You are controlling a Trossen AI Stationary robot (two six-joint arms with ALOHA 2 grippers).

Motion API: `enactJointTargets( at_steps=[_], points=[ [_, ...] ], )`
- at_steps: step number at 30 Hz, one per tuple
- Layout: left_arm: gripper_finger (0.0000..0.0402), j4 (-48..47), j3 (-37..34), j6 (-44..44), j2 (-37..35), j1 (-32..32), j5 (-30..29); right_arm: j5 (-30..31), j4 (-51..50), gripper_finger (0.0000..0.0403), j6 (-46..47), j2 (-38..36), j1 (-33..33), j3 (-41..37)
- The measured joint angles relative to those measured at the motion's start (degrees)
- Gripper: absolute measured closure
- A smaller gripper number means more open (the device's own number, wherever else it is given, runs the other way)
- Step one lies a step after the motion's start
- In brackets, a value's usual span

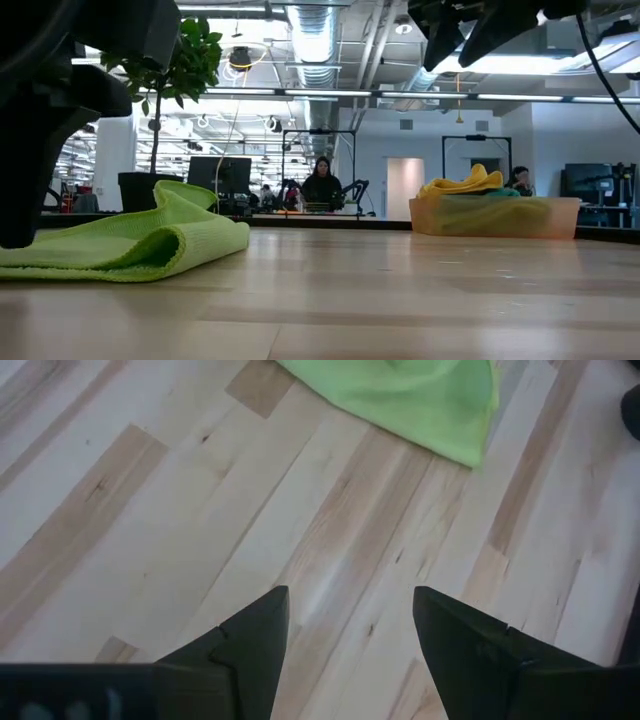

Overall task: Fold microfiber towels
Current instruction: Fold the light green microfiber towel

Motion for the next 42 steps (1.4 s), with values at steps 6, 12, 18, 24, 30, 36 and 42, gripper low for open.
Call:
enactJointTargets(
  at_steps=[6,12,18,24,30,36,42],
  points=[
    [0.0276,3.35,-2.14,0.05,0.02,0.00,1.09,0.04,-0.26,0.0163,1.27,0.00,0.00,0.00],
    [0.0276,3.69,-3.27,0.19,-0.30,-0.10,-0.62,0.04,-0.44,0.0163,1.29,0.00,0.00,0.00],
    [0.0276,-1.56,-1.36,0.99,0.13,0.00,-2.66,0.04,-0.46,0.0163,1.29,0.00,-0.01,0.00],
    [0.0276,-3.49,-1.00,1.40,0.11,0.00,-3.47,0.04,-0.44,0.0163,1.29,0.00,-0.02,0.00],
    [0.0276,-1.99,-1.64,1.64,0.09,0.00,-3.19,0.04,-0.48,0.0163,1.29,0.00,-0.02,0.00],
    [0.0276,2.64,-4.72,1.58,-0.43,0.09,-3.01,0.04,-0.92,0.0163,1.29,0.00,-0.02,0.00],
    [0.0310,2.79,-5.02,3.53,-0.35,0.40,-1.46,0.04,-0.92,0.0163,1.33,0.00,-0.01,0.00]
  ],
)
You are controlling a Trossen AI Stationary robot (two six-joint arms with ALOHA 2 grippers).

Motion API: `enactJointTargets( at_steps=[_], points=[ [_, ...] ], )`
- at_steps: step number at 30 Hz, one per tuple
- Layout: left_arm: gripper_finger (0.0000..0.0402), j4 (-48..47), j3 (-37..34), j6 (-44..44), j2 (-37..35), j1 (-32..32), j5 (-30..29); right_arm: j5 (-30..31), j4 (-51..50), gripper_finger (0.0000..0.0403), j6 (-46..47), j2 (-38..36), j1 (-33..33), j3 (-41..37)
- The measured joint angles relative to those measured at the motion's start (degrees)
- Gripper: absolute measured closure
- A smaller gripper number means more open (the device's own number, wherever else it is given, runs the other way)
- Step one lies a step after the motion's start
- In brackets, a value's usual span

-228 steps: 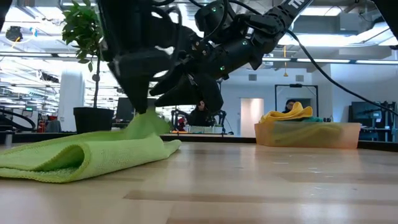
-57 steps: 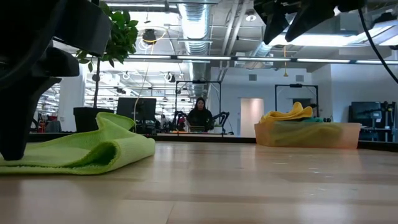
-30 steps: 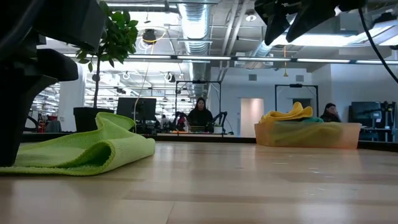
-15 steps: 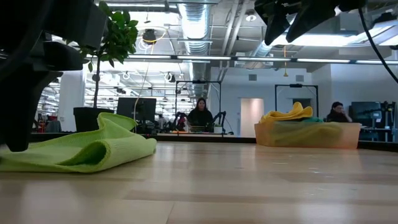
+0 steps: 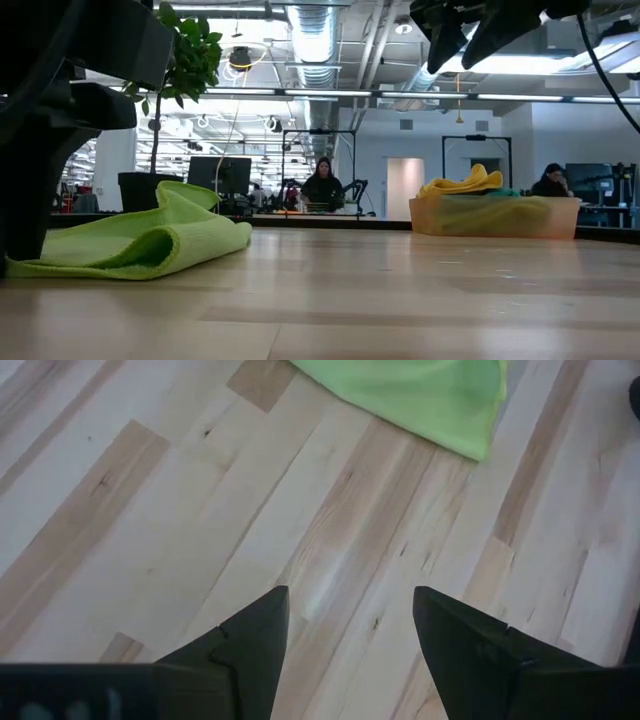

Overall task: Fold microfiber towels
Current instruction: Fold the light green microfiber towel

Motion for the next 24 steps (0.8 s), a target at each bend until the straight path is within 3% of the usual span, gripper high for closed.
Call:
enactJointTargets(
  at_steps=[5,9,17,24],
  points=[
    [0.0391,-0.15,0.45,-2.20,0.11,1.19,1.79,0.05,0.02,0.0163,0.00,0.00,-0.01,0.00],
    [0.0394,-2.55,2.69,-0.76,0.55,2.03,2.10,0.11,0.05,0.0163,-0.07,0.00,-0.01,0.00],
    [0.0400,-18.88,9.24,-2.49,0.66,5.85,-3.79,0.24,0.70,0.0163,-0.52,0.00,-0.01,0.00],
    [0.0401,-25.22,14.16,0.13,0.61,9.33,-8.61,0.24,0.49,0.0163,-0.56,0.00,-0.01,0.00]
  ],
)
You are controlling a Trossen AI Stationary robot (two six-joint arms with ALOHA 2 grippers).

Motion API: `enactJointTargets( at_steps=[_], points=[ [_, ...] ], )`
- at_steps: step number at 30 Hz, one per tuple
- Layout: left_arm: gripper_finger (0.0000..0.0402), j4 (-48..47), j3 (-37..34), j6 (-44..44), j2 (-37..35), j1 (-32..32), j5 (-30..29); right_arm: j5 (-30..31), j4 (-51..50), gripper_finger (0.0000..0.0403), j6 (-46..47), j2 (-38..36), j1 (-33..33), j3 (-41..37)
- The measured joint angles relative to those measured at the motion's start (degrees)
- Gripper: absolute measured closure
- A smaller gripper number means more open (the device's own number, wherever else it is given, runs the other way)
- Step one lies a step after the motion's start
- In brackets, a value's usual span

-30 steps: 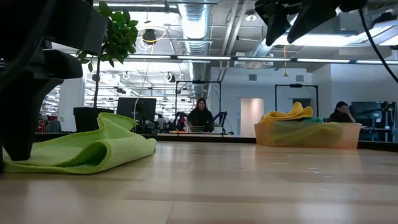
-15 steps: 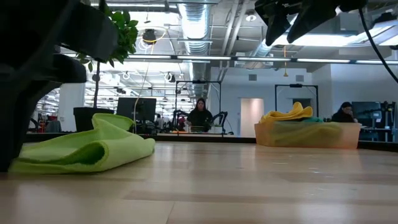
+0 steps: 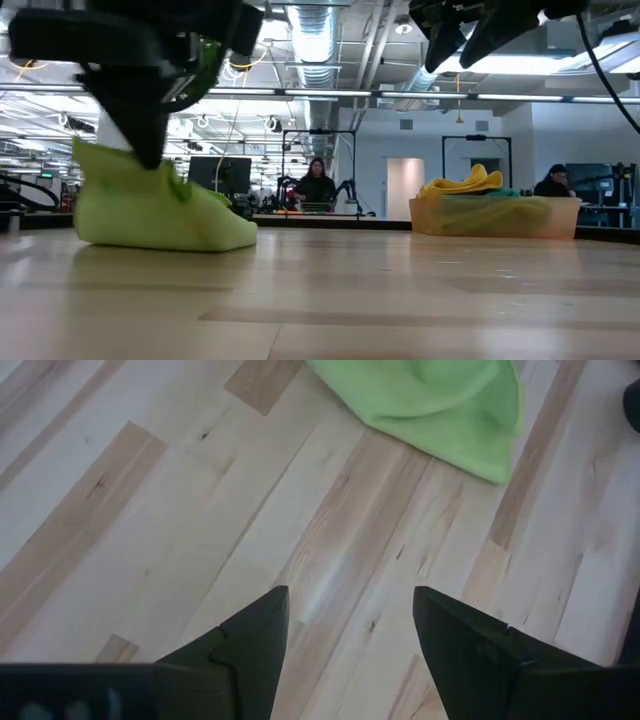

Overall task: Fold microfiber towels
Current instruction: Fold the light green microfiber towel

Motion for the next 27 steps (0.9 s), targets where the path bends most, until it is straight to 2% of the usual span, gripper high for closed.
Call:
enactJointTargets(
  at_steps=[8,27],
  points=[
    [0.0401,-7.14,0.97,-2.66,-0.13,5.66,-2.63,0.00,0.01,0.0163,-0.01,0.00,0.00,0.00],
    [0.0401,-7.52,0.27,-6.84,-0.22,20.93,-4.37,-0.02,-0.33,0.0163,-1.49,-0.01,0.00,0.00]
  ],
)
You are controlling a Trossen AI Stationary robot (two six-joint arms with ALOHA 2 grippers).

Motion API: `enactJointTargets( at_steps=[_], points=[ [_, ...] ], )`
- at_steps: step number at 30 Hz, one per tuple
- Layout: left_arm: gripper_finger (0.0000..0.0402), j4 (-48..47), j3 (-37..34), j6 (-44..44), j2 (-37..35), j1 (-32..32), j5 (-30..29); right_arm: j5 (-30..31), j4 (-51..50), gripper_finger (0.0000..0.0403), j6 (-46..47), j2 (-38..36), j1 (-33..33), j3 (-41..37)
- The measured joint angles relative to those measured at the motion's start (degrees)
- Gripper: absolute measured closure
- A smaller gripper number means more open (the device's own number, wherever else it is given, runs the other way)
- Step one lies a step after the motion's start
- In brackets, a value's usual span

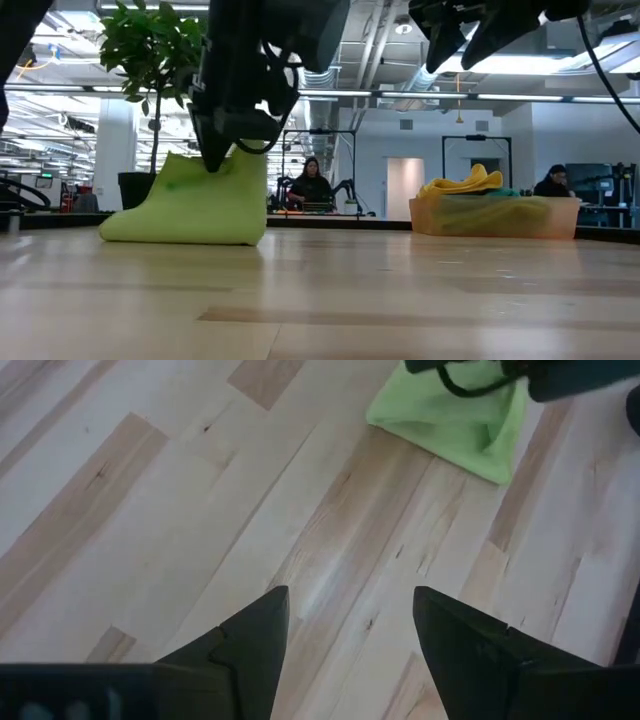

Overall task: Fold microfiber towels
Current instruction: Fold the light green microfiber towel

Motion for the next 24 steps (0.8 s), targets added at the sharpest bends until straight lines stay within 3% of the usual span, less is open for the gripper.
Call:
enactJointTargets(
  at_steps=[10,19,24],
  points=[
    [0.0401,-3.33,-0.24,-0.37,0.00,5.37,1.62,0.00,-0.27,0.0163,-0.02,-0.01,0.00,0.00],
    [0.0396,-2.23,-6.80,-0.36,-0.02,9.06,2.35,0.00,-0.97,0.0163,-0.11,-0.01,0.00,0.00],
    [0.0375,0.37,-7.39,4.96,-0.02,9.72,0.96,-0.02,-0.97,0.0163,-0.98,-0.01,0.00,0.00]
  ],
)
